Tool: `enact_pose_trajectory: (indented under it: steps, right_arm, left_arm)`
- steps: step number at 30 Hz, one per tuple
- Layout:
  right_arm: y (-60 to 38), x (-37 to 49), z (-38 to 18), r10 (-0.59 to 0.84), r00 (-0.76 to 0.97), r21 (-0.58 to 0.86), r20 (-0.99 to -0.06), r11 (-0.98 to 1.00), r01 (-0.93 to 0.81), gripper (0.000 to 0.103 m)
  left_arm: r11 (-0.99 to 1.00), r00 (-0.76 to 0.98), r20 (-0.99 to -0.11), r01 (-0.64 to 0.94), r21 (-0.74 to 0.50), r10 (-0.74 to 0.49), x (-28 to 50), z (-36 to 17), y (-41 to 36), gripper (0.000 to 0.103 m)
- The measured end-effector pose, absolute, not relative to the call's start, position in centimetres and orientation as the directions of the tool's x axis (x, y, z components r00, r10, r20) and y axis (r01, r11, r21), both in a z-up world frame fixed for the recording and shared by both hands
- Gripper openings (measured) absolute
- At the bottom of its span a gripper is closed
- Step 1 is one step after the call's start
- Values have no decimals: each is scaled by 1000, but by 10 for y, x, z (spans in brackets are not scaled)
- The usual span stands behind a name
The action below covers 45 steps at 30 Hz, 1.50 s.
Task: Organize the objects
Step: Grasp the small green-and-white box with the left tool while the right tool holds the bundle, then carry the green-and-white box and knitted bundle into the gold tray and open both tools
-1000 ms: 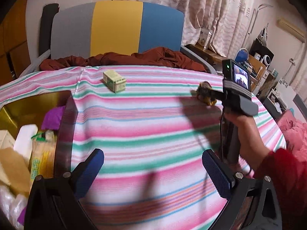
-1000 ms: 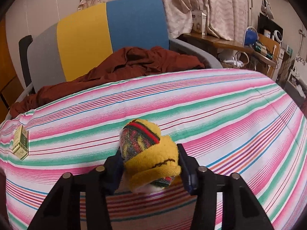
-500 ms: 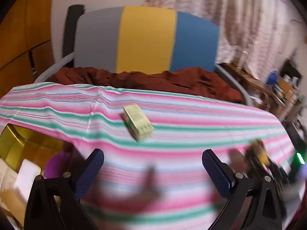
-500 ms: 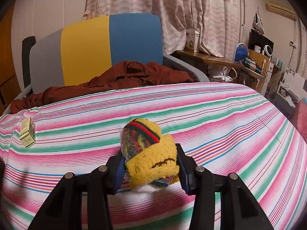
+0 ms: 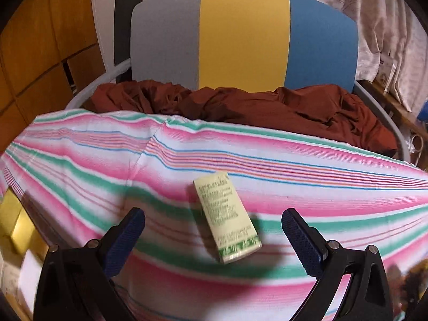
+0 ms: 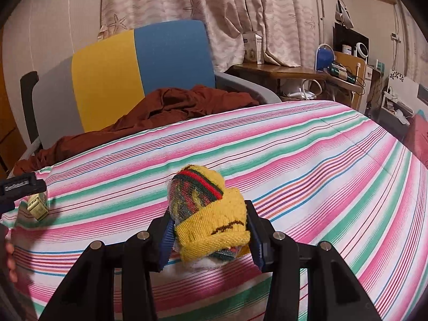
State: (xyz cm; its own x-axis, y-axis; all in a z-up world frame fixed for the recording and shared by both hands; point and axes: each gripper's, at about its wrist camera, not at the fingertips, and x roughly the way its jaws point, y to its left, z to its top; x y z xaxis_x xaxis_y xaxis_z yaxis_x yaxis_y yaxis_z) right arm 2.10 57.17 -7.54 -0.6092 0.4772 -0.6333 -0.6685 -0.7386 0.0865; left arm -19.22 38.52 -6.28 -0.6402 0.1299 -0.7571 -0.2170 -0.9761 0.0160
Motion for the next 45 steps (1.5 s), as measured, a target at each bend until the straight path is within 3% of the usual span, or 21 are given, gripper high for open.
enact_pose_trajectory:
  steps: [4,7,12,20,23,34,45]
  right_arm:
    - [570,21,-76,474,-613,89,-632,-742,-665,47]
    - [571,21,-77,468,-618,98,-632,-743,-662,47]
    - [572,21,-79,461,-616,106,-638,-740,-664,47]
    - [568,21,-78,473,-614,94,-632,-740,-666,47]
    - [567,21,-77,480,-614,86,-626,-741,-666,47]
    - [565,20,-77,497,-603,57,-624,-741,-669,47]
    - [542,27,-68,504,-631,38,-590,-763,-645,47]
  left_arm:
    - [-978,-618,-776,-211,3,131,-203,-72,388,102]
    - [-976,-615,-782,-214,40,103,-208,-84,393,87]
    - [-971,-611,-782,-235,31,123,-210,-90,395,82]
    - [-963,-641,-752,-269,31,155,-200,-86,396,40]
    - [-960,-645,-747,-278,34,161,-195,-86,392,32]
    - [-935,-650,-725,-354,23,228,-151,-84,379,31]
    - [-865,-640,-644,-497,-68,418,-83,-67,356,31]
